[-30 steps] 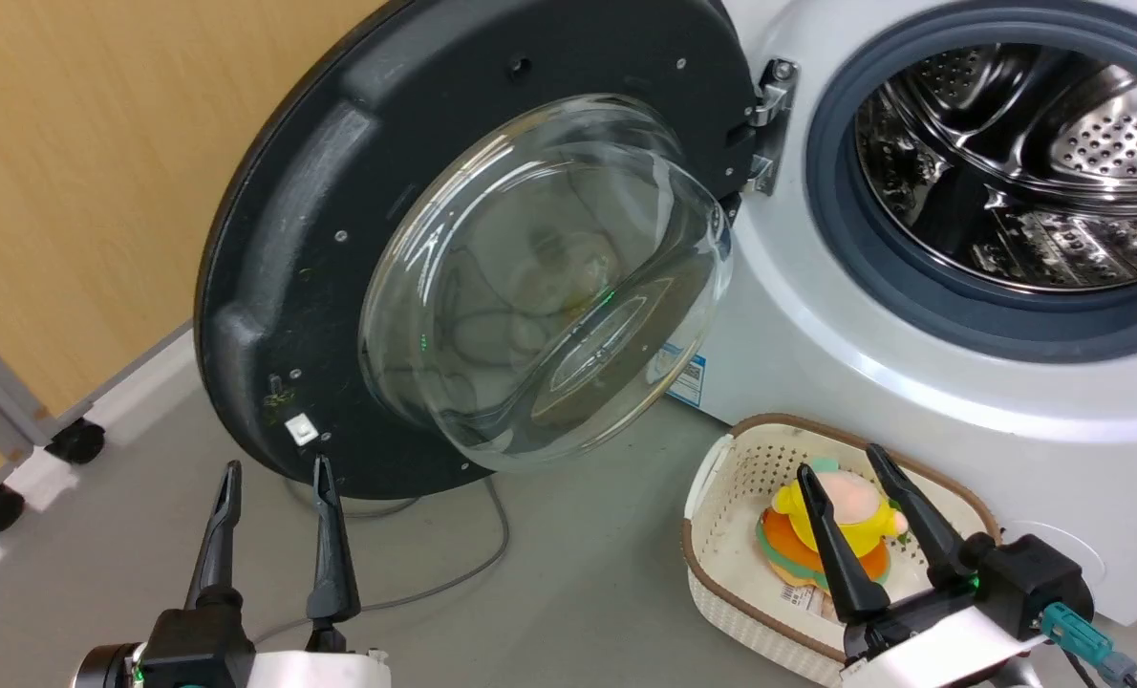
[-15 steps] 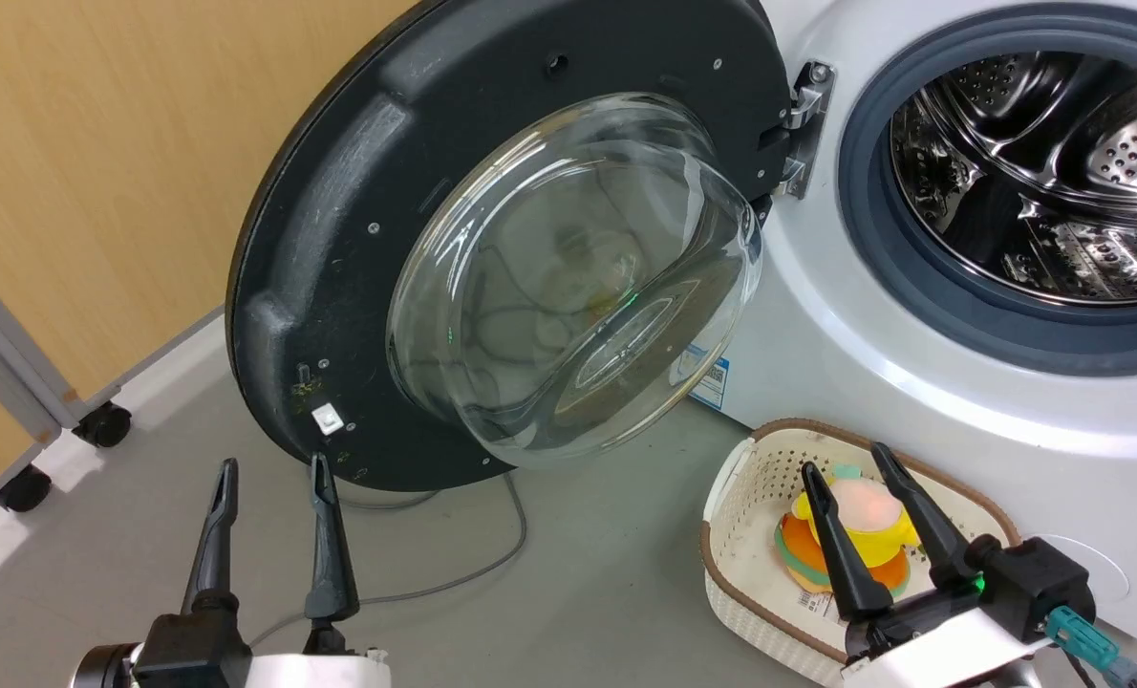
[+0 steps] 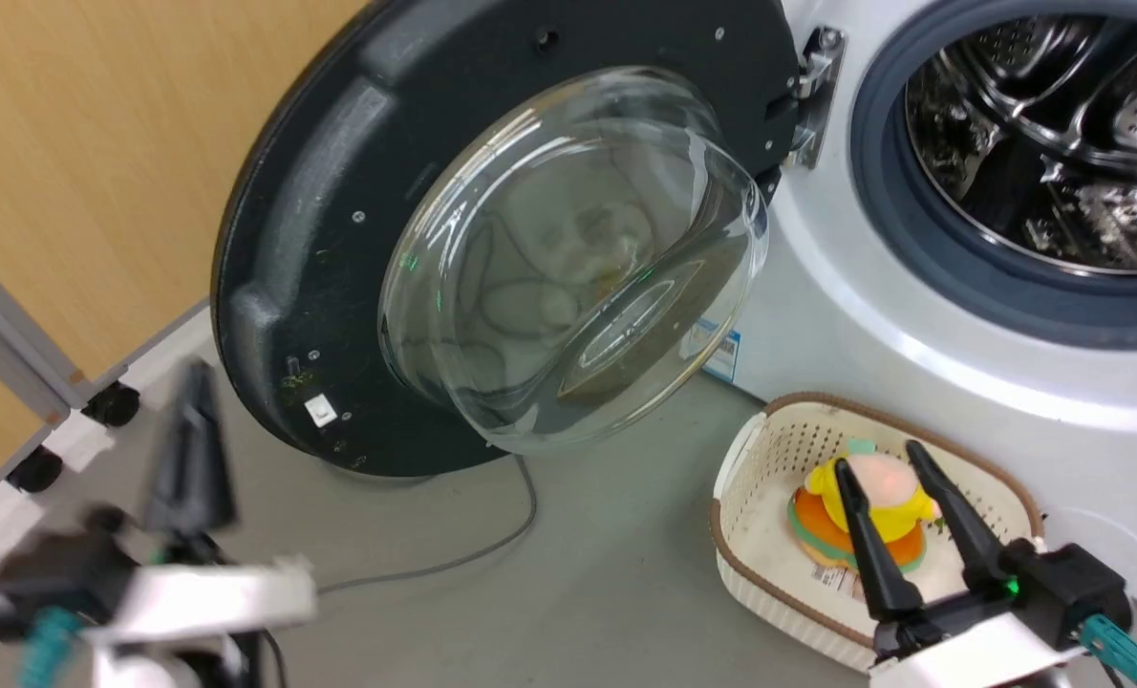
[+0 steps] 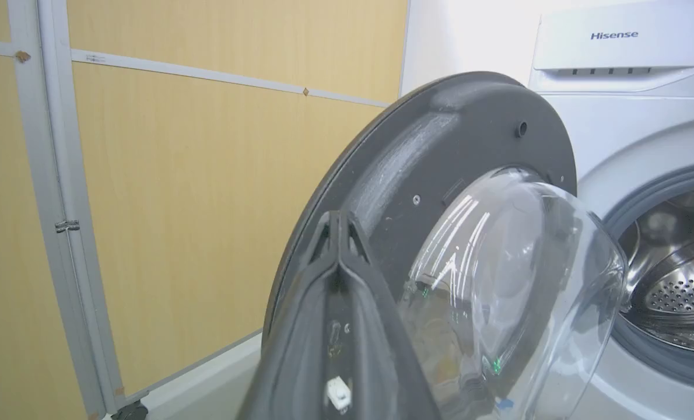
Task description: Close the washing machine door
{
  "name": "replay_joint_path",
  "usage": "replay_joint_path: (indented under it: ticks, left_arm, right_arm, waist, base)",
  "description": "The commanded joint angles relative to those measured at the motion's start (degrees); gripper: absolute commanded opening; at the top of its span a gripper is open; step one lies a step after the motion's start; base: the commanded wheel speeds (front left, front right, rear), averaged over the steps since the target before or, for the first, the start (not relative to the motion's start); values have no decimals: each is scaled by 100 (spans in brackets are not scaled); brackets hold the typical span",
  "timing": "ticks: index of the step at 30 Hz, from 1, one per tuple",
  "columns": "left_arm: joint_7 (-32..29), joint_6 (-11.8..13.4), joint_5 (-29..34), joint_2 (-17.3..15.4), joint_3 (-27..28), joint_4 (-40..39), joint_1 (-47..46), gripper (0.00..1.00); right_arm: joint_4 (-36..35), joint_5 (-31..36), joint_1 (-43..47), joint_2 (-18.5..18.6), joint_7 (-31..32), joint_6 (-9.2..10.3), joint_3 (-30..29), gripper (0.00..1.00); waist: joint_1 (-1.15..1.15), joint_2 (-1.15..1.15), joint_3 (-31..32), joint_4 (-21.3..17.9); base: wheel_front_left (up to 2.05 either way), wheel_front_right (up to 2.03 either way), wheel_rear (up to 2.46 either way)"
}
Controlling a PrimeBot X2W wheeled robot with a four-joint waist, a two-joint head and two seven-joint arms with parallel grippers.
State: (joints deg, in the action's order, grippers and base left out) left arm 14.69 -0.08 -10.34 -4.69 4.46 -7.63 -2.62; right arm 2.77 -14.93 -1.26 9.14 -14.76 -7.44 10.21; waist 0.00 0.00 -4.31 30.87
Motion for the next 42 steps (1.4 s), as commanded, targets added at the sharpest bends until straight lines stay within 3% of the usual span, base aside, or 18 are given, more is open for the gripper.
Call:
replay_joint_path:
  ticks: [1,5,10,18,25,32,42]
  left_arm:
    - [30,-74,-113,-53,103,78,-184,0]
    - [-46,-365,-847,-267,577,624,-808,0]
    - [-613,-511,-1956,-658,1226,1380,-1661,0]
    - [-1921,-447,-3531,-1035,2016,2741,-2620,0]
    - [-3491,-250,-4896,-1061,2473,3655,-2963,0]
    - [-4857,-310,-5881,-924,2605,3629,-2898,0]
    - [-6055,-314,-6334,-646,2303,2766,-2275,0]
  right_arm:
    - [-47,53,98,35,-24,-5,-43,100]
    - [-148,104,185,47,-24,-5,-104,100]
    - [-202,125,101,109,-24,-5,-45,100]
    - [-196,97,-16,150,-24,-5,57,100]
    - [-191,87,-60,149,-24,-5,57,100]
    - [-181,58,-68,130,-24,-5,18,100]
    - [-144,53,-2,-47,-24,-5,-302,100]
  waist:
    - [0,0,-53,0]
    - [0,0,-194,-107]
    - [0,0,-378,-335]
    - [0,0,-503,-617]
    - [0,0,-554,-757]
    - [0,0,-532,-800]
    - [0,0,-196,-834]
  base:
    - [0,0,0]
    - [0,0,0]
    - [0,0,0]
    - [0,0,0]
    - [0,0,0]
    - [0,0,0]
    - [0,0,0]
